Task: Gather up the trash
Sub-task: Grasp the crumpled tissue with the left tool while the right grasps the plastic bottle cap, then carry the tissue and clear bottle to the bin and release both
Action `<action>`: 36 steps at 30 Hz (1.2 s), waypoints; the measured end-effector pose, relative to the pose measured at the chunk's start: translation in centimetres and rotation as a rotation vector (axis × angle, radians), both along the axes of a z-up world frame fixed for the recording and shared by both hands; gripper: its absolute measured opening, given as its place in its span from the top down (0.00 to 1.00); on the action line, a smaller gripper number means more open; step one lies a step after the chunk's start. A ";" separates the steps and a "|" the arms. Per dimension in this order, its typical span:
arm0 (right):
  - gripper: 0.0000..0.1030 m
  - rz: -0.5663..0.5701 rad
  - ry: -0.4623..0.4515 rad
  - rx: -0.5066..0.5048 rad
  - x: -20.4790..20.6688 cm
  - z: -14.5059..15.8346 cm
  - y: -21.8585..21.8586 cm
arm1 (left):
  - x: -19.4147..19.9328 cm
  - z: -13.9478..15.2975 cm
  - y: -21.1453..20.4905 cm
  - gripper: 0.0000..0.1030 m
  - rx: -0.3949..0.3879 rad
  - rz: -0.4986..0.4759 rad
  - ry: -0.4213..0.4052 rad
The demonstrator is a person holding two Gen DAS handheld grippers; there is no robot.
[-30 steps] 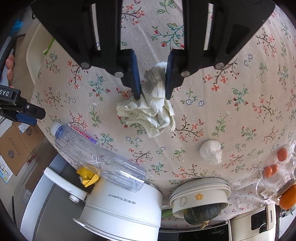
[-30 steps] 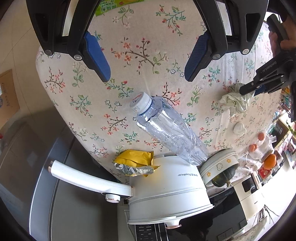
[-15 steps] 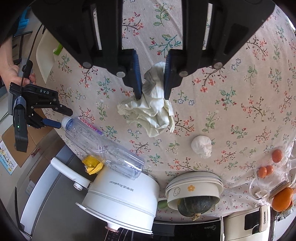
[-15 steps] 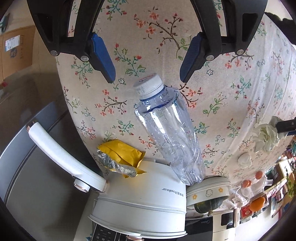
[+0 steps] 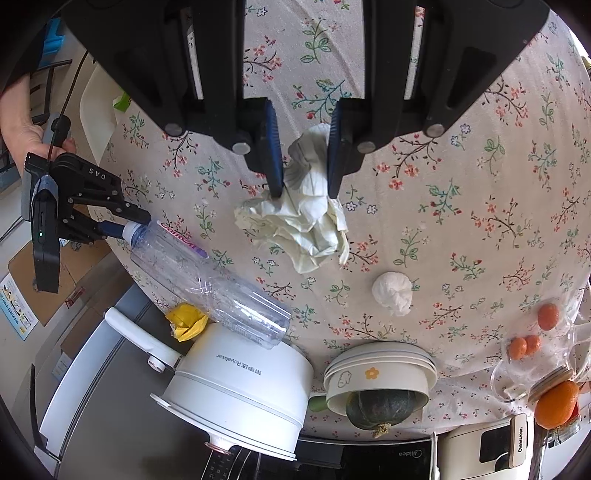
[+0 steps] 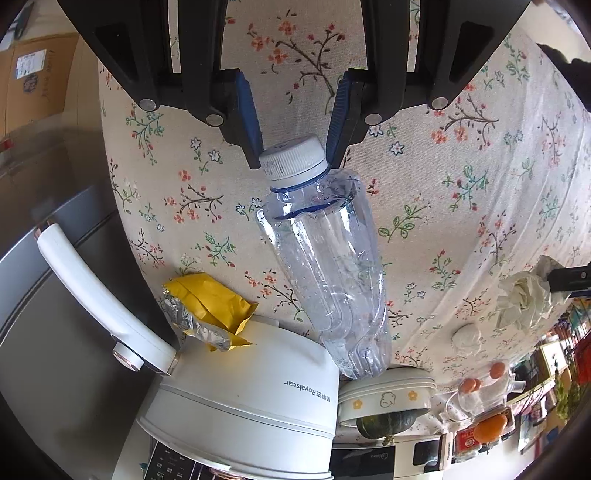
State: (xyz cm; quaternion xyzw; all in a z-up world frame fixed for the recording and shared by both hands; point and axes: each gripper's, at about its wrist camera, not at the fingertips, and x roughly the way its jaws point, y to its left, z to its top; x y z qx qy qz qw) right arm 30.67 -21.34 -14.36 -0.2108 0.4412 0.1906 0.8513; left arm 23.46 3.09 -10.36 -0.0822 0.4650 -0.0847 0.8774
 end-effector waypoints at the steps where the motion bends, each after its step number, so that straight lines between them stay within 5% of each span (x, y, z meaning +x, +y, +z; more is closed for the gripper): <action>1: 0.65 0.006 -0.001 0.000 -0.5 0.5 0.4 | -0.2 0.3 0.0 0.77 -0.005 -0.002 -0.005; 16: 0.66 -0.084 -0.020 0.103 -10.4 7.5 2.3 | -4.9 3.7 0.4 0.77 -0.090 -0.009 -0.059; 24: 0.66 -0.246 -0.039 0.208 -15.1 9.7 -1.2 | -7.2 4.3 -1.4 0.77 -0.082 -0.070 -0.078; 36: 0.67 -0.325 -0.102 0.284 -20.8 13.6 -7.4 | -8.7 4.7 -5.5 0.77 -0.053 -0.177 -0.099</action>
